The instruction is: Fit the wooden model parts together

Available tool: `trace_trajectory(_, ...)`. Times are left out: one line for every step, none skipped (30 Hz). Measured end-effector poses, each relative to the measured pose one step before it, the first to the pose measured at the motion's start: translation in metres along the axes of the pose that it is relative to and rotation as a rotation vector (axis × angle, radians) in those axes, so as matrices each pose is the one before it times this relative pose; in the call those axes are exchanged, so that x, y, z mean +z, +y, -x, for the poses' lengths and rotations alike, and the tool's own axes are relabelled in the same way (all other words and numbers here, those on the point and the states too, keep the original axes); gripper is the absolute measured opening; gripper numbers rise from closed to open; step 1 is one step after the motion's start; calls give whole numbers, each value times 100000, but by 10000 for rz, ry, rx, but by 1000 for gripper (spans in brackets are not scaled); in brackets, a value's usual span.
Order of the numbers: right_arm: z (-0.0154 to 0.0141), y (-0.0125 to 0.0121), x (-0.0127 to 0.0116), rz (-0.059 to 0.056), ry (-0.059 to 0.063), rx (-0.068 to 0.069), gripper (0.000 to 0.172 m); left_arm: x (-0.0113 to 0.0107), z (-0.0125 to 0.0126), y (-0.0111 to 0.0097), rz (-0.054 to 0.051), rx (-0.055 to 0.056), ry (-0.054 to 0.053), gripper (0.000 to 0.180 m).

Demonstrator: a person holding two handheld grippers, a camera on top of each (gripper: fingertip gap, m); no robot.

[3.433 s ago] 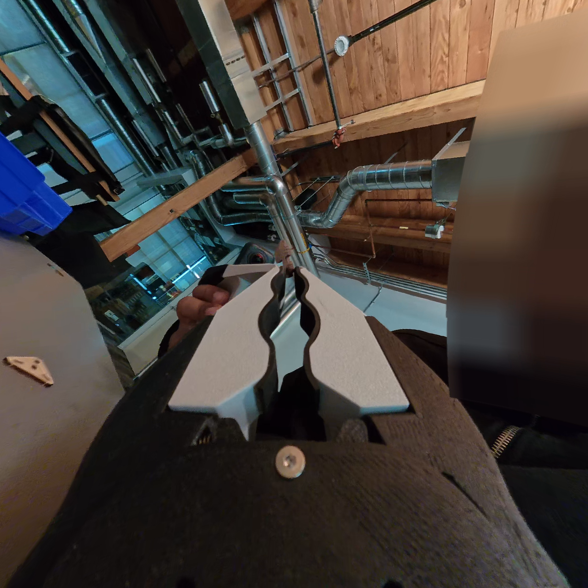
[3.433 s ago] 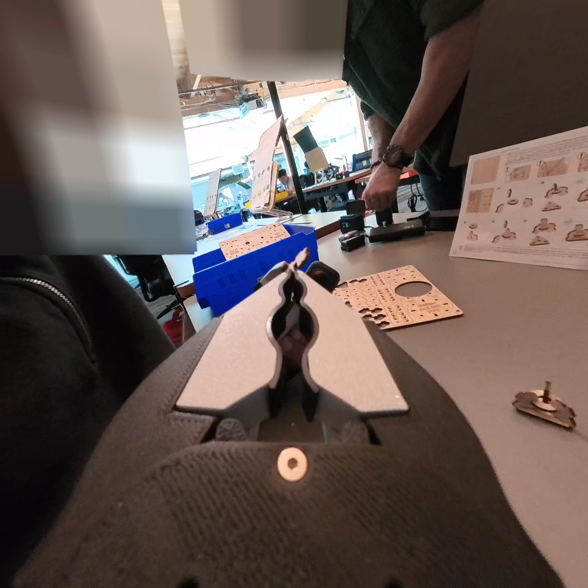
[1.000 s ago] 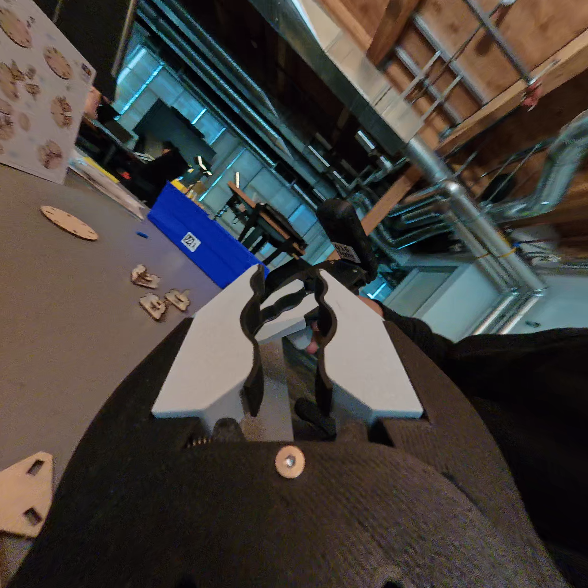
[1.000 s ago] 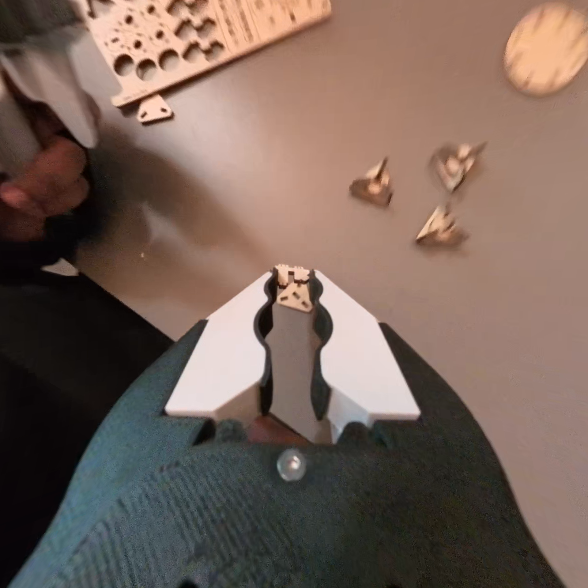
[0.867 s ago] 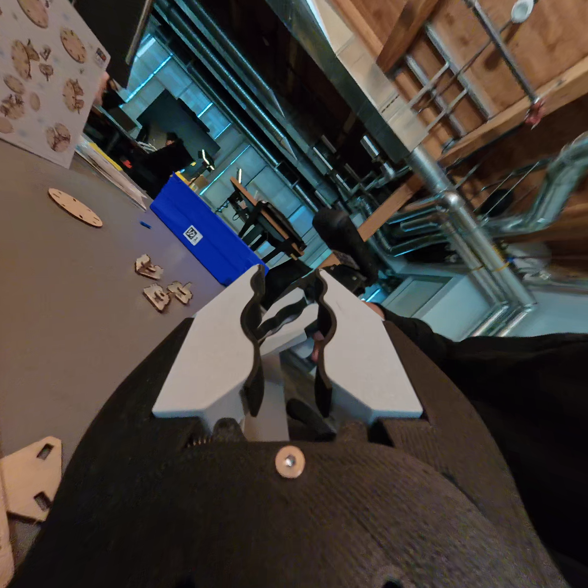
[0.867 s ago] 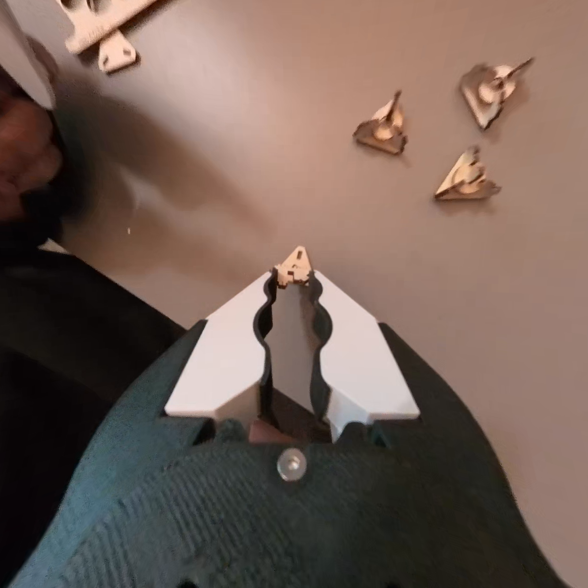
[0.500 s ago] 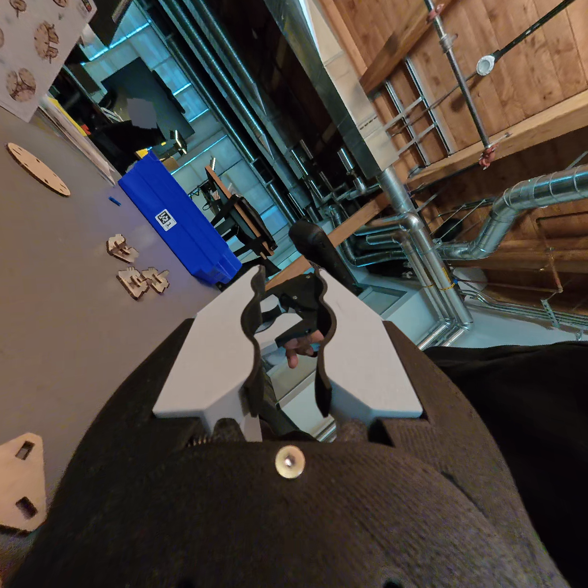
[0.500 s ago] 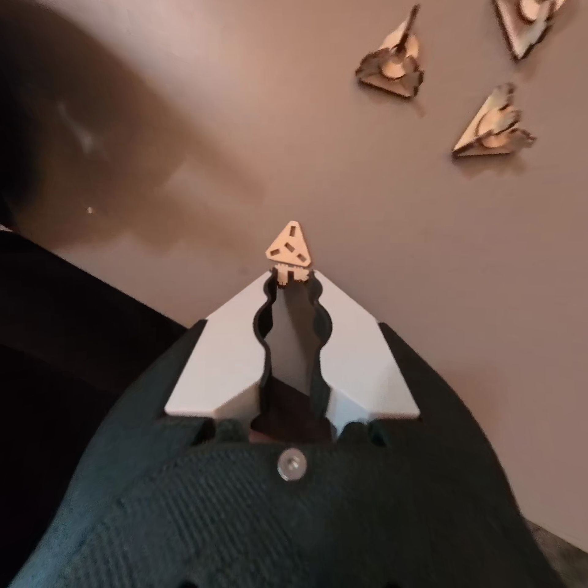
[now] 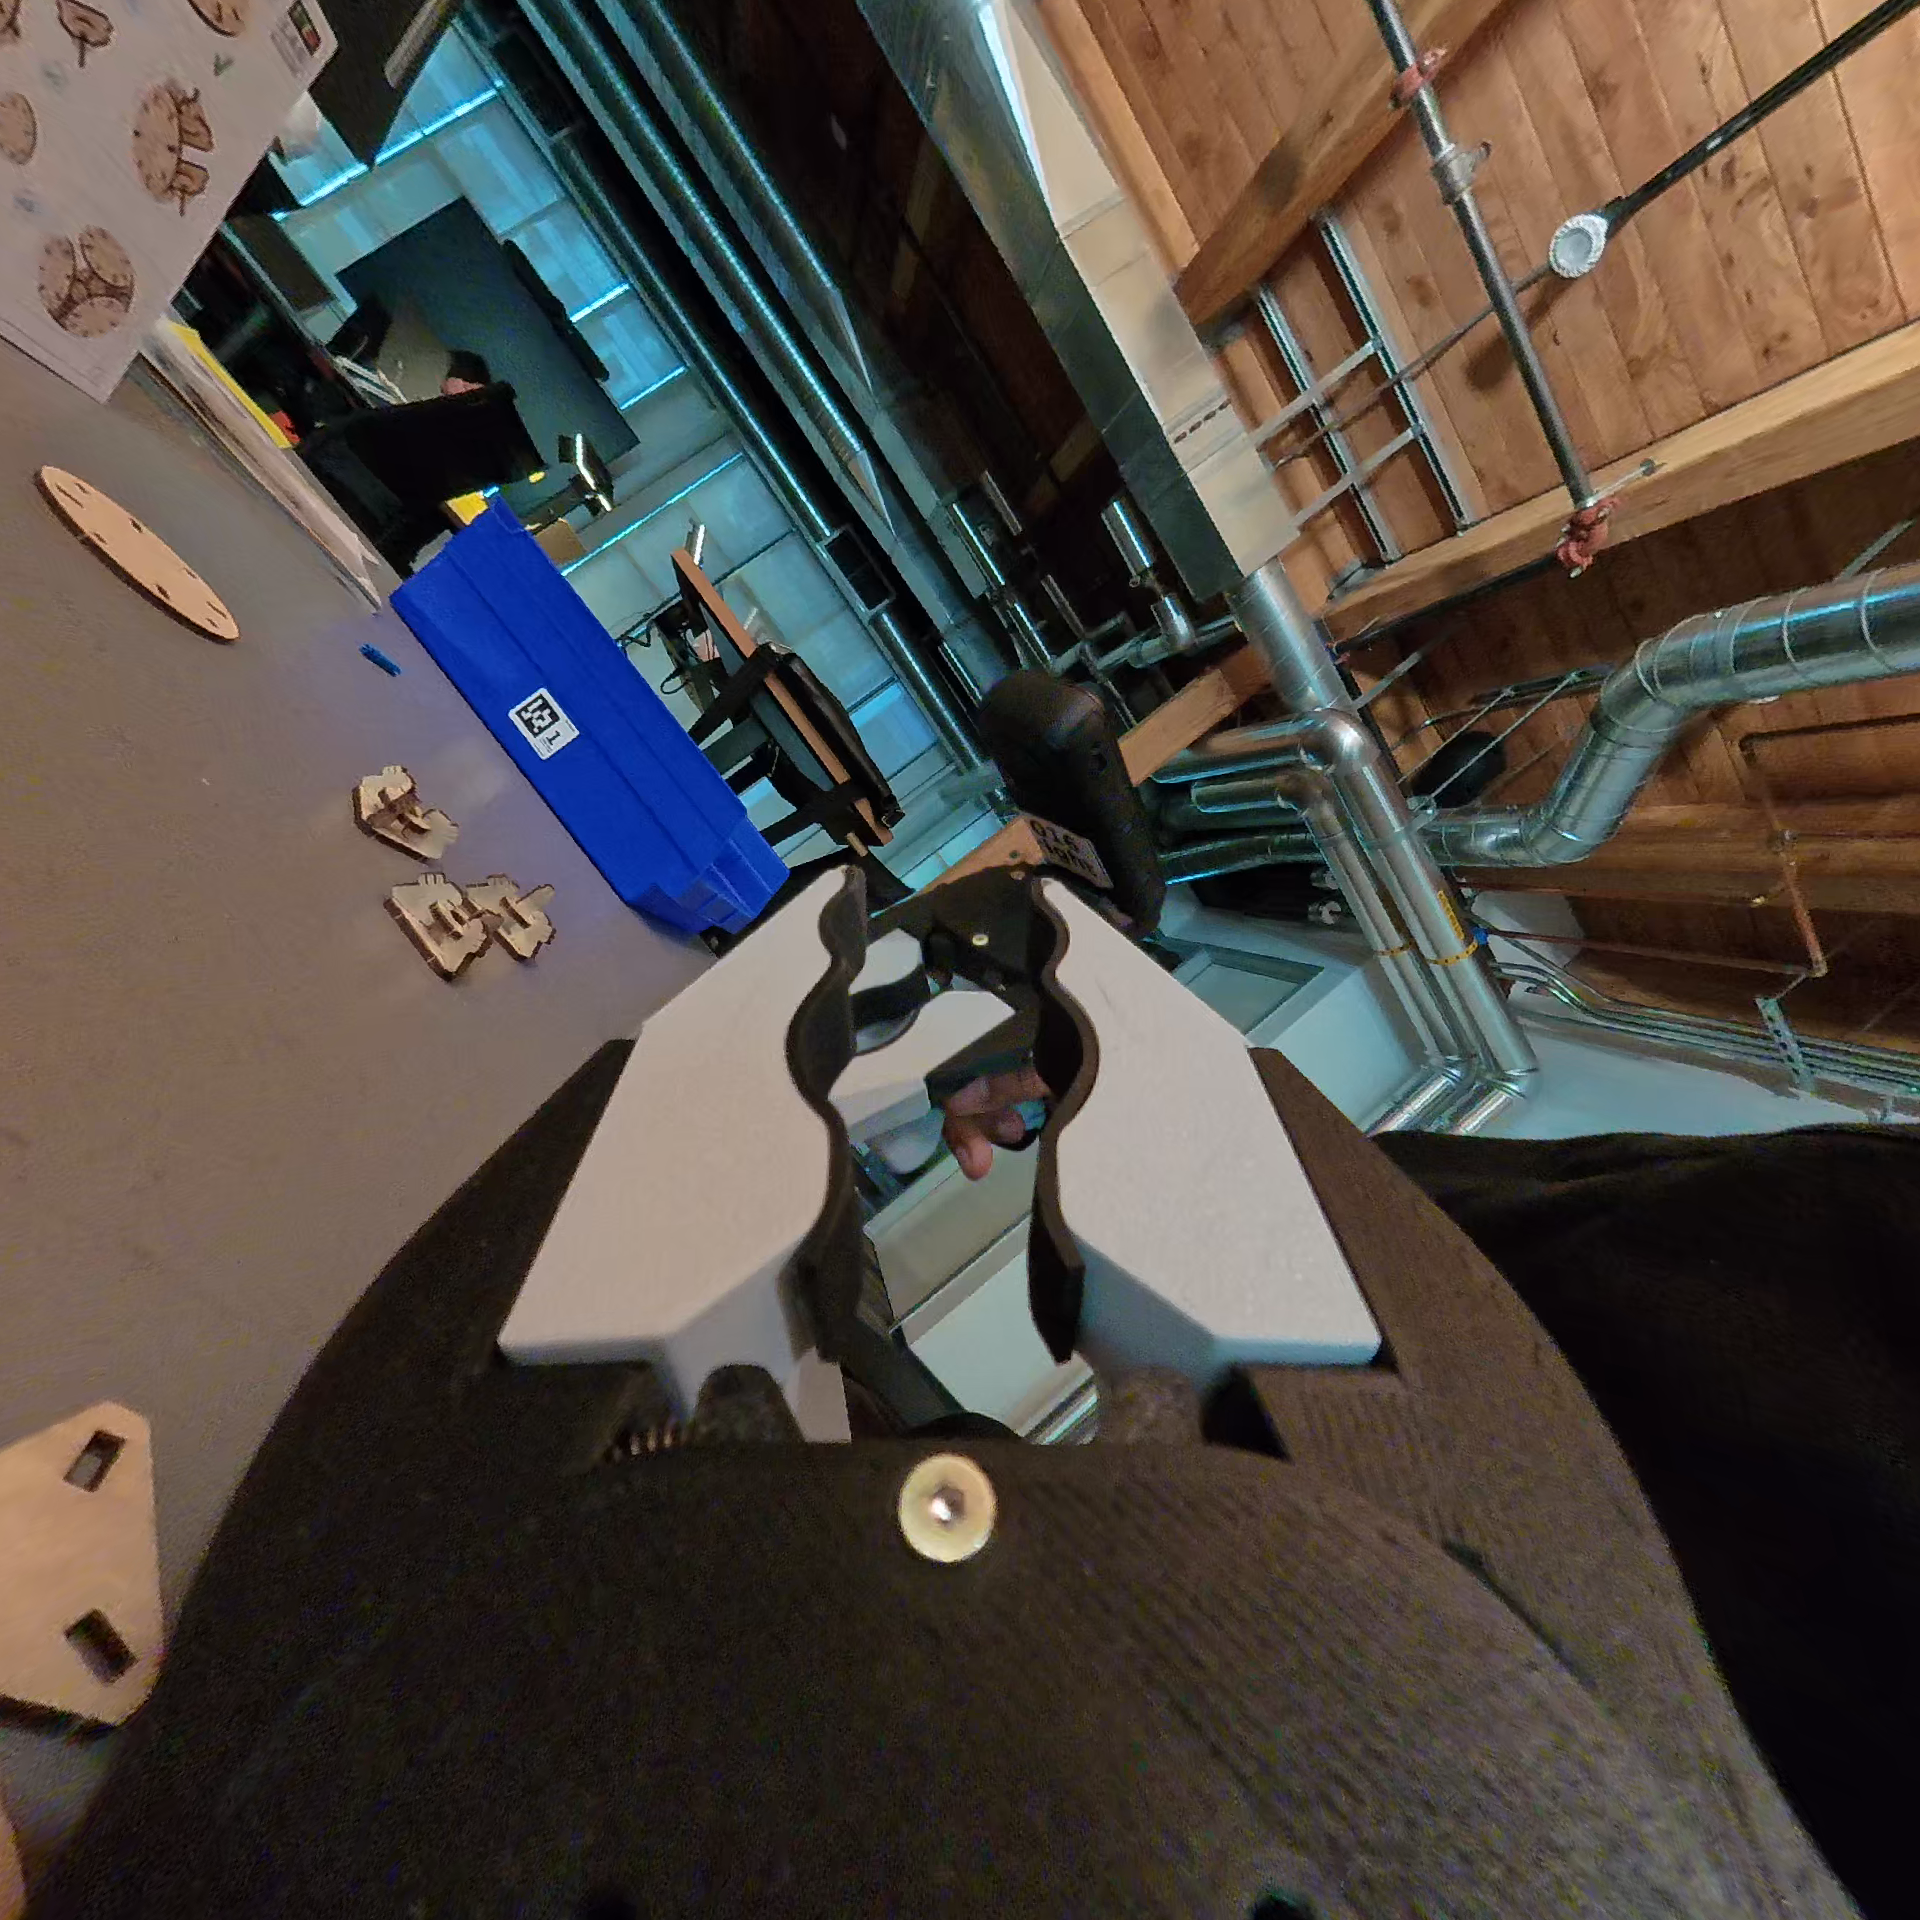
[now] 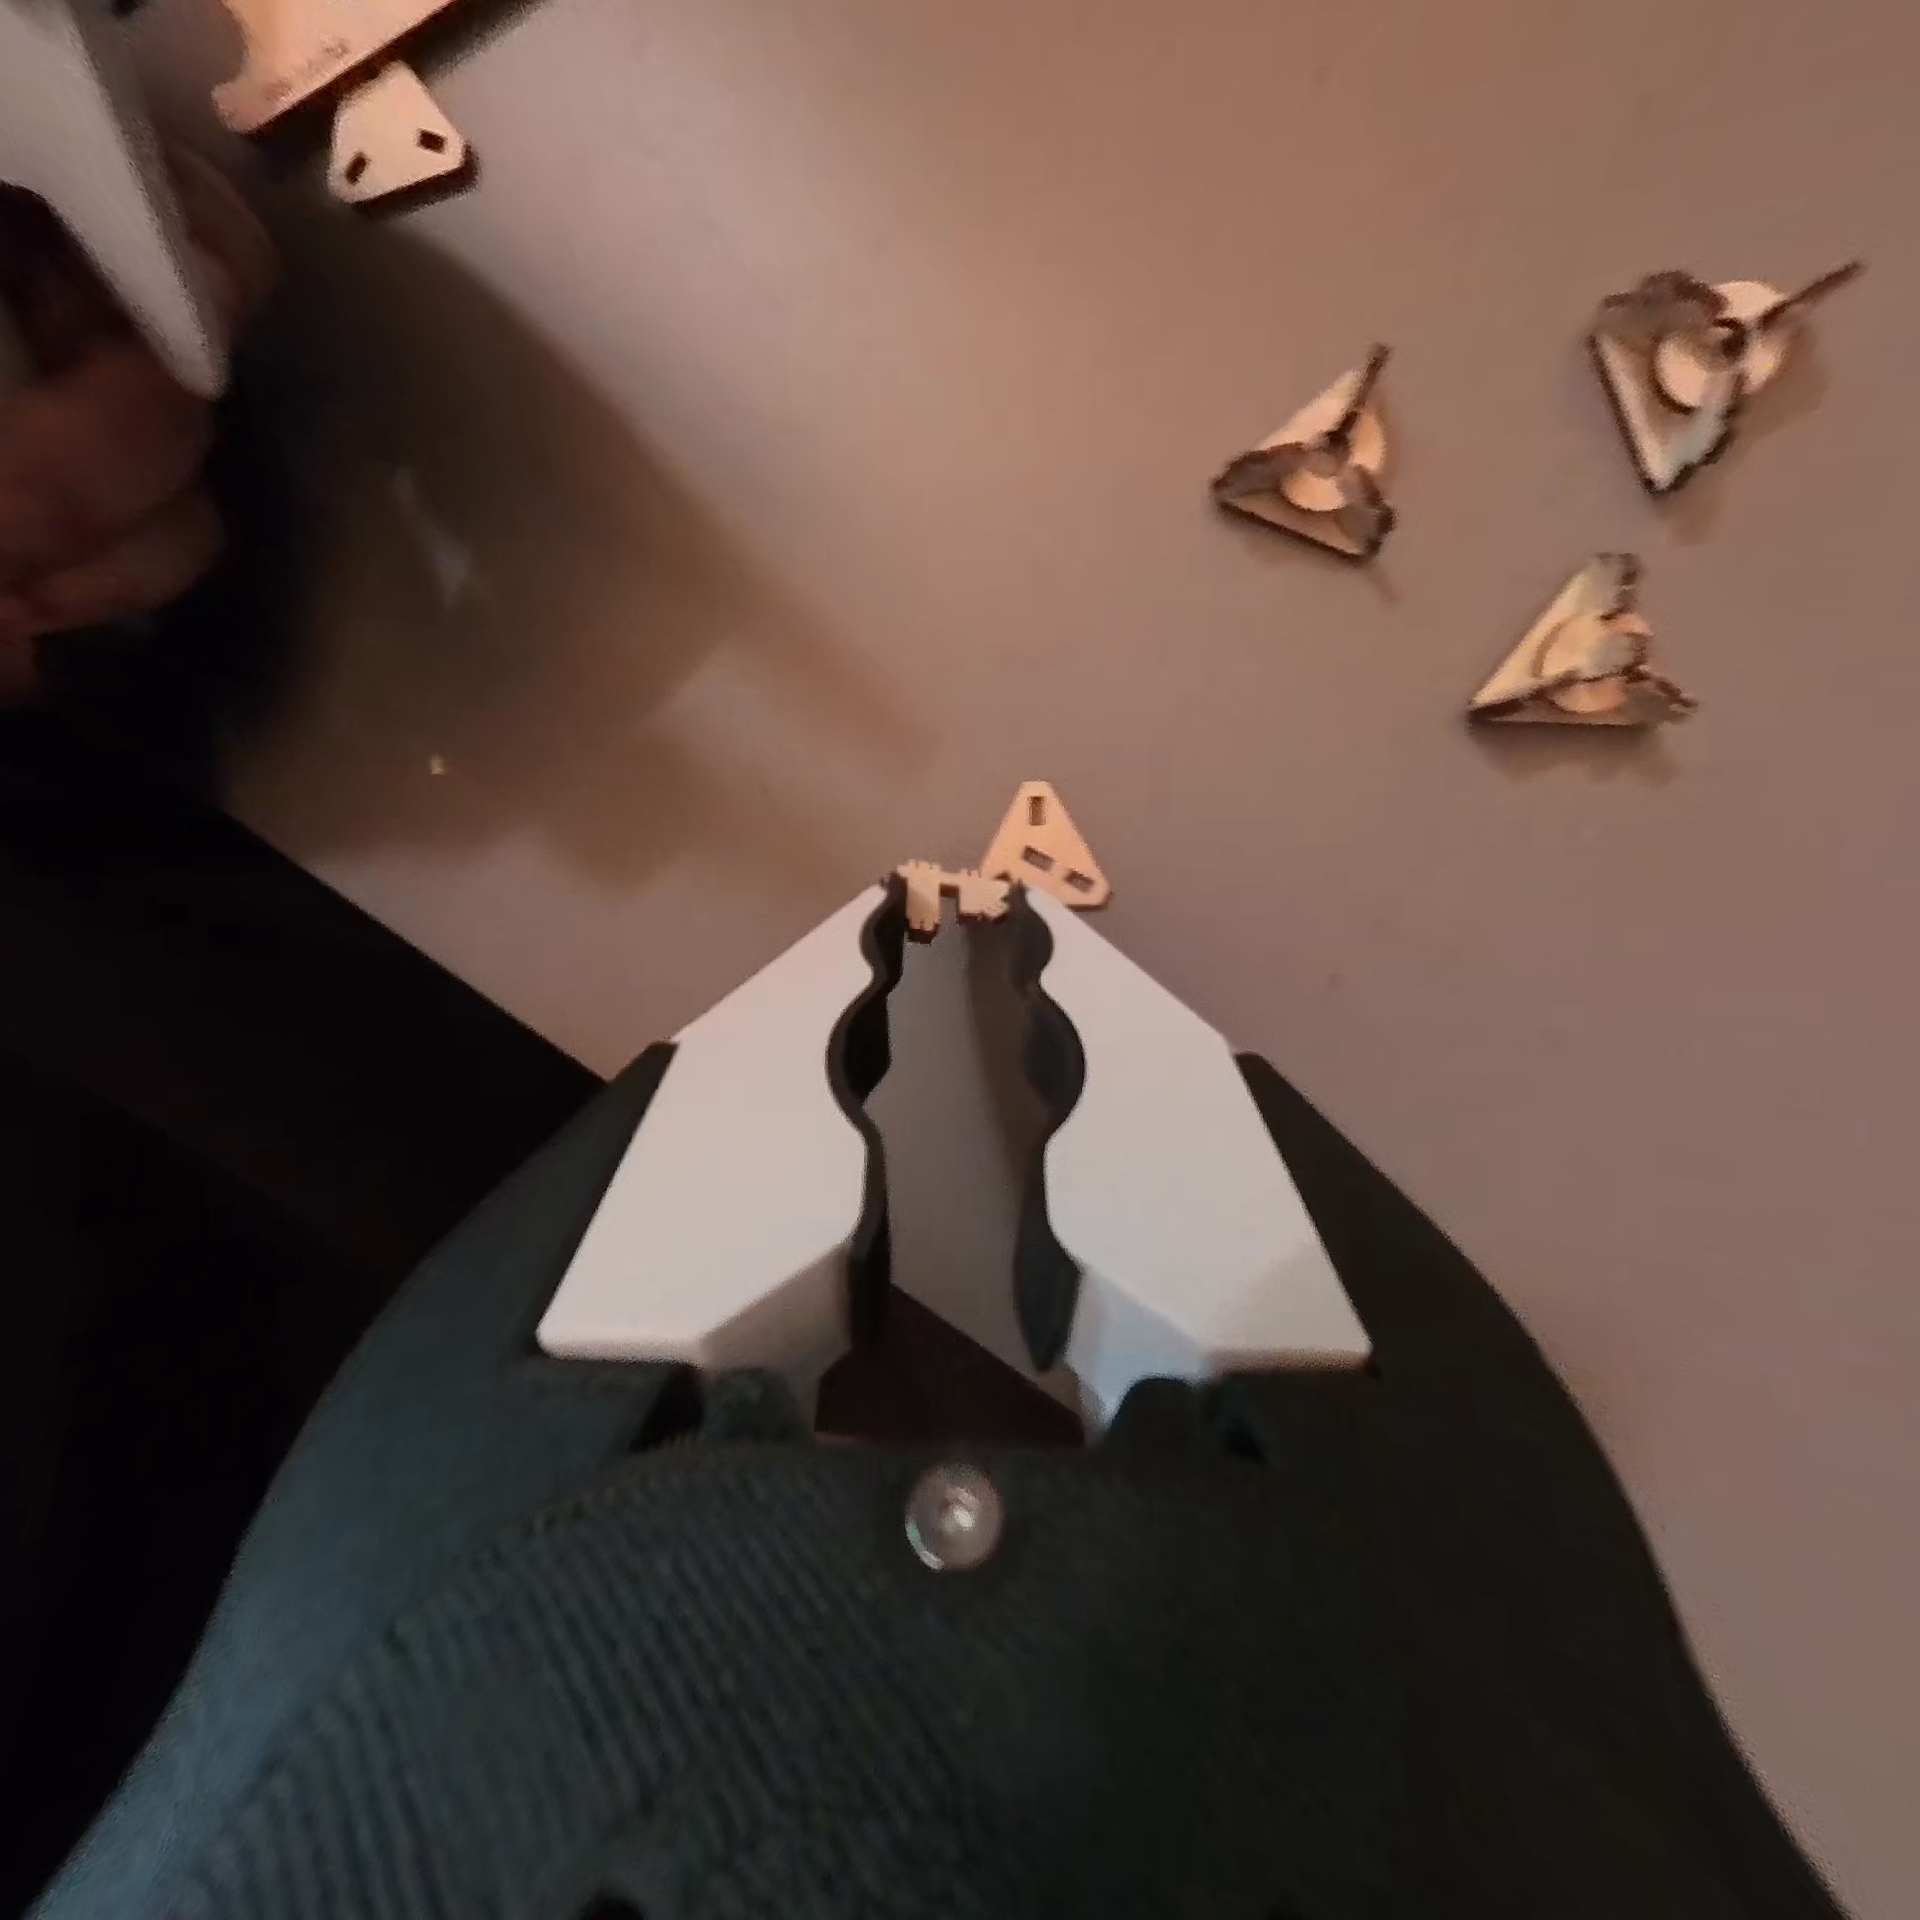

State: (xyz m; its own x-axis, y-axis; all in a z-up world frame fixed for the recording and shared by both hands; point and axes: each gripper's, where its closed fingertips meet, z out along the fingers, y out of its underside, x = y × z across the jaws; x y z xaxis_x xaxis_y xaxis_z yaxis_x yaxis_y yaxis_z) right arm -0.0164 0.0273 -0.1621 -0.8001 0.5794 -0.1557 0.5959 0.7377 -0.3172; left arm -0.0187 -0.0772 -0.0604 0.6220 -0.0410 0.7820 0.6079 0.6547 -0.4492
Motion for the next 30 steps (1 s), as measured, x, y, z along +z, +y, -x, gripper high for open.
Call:
trace_trajectory(309, 90, 241, 34, -13, -52, 18, -3, -12, 2, -1, -22, 13, 29)
trace_trajectory(231, 107, 265, 36, -40, -28, 18, -11, -13, -8, -6, -21, 20, 29)
trace_trajectory(188, 82, 231, 11, -97, 31, 18, -15, -20, -4, -8, -24, 19, 29)
trace_trajectory(32, 76, 186, 3, -74, 80, 18, -21, -17, -7, 2, -23, 16, 29)
trace_trajectory(-197, 119, 127, 23, 18, 67, 18, -17, -13, -17, -9, -16, 12, 29)
trace_trajectory(-376, 168, 65, 48, 96, 25, 18, -11, 7, -30, -18, -8, 1, 29)
trace_trajectory(-394, 125, -25, 21, 86, 38, 18, -19, 8, -18, -14, -4, -2, 29)
trace_trajectory(-400, 100, -106, 12, 73, 74, 18, -7, 3, -12, -7, -5, 0, 29)
trace_trajectory(-428, 156, -161, 51, 99, 56, 18, 2, 16, -5, -2, -5, -4, 29)
trace_trajectory(-245, 30, -201, -21, 21, 40, 18, 3, -3, -2, 2, 1, -3, 29)
trace_trajectory(-28, -108, -243, -92, -74, 39, 18, 10, 30, 0, -3, 2, -10, 29)
trace_trajectory(56, -198, -249, -109, -83, -6, 18, 6, 10, -9, -2, -3, -4, 29)
trace_trajectory(-41, -193, -225, -60, 11, -90, 18, 8, 14, 4, 0, -4, -2, 29)
trace_trajectory(-238, -85, -161, 38, 143, -169, 18, 3, 4, -6, -4, -3, -5, 29)
trace_trajectory(-366, -17, -76, 97, 199, -228, 18, 0, 2, 0, 0, 1, -1, 29)
trace_trajectory(-382, -1, 17, 101, 189, -234, 18, 6, 8, 10, 3, 4, -4, 29)
trace_trajectory(-408, 34, 86, 125, 167, -205, 18, -3, -10, 6, 3, 1, -2, 29)
trace_trajectory(-336, 98, 136, 170, 121, -190, 18, 4, -3, 14, 5, -2, 1, 29)
trace_trajectory(-248, 75, 152, 169, 68, -173, 18, -5, 8, 5, 1, -3, -2, 29)
trace_trajectory(-153, -4, 111, 137, 44, -137, 18, 4, 4, -4, 1, 4, -6, 29)
trace_trajectory(-56, -60, 77, 123, 16, -107, 18, 0, 6, 1, -1, 8, -10, 29)
trace_trajectory(18, -67, 48, 117, -6, -99, 18, 3, 5, -2, 2, 5, -7, 29)
trace_trajectory(41, -65, 53, 121, -9, -89, 18, 4, 6, 13, 4, -1, -5, 29)
trace_trajectory(-13, -12, 58, 144, 21, -57, 18, 2, 7, -4, -2, -9, 1, 29)
trace_trajectory(-58, 48, 88, 155, 46, -23, 18, 6, 10, -13, -7, -16, 5, 29)
trace_trajectory(-45, 29, 96, 136, 20, 4, 18, -1, 7, -21, -8, -21, 5, 29)
trace_trajectory(-15, -21, 54, 87, -7, 49, 18, -3, 12, -18, -4, -24, 9, 29)
trace_trajectory(-12, -59, 3, 74, -30, 81, 18, 1, 1, -8, -6, -25, 12, 29)
trace_trajectory(9, -25, 12, 102, -40, 83, 18, -5, 4, -17, -8, -26, 9, 29)
trace_trajectory(-13, -23, 16, 108, -32, 110, 18, 3, 7, -12, -9, -24, 9, 29)
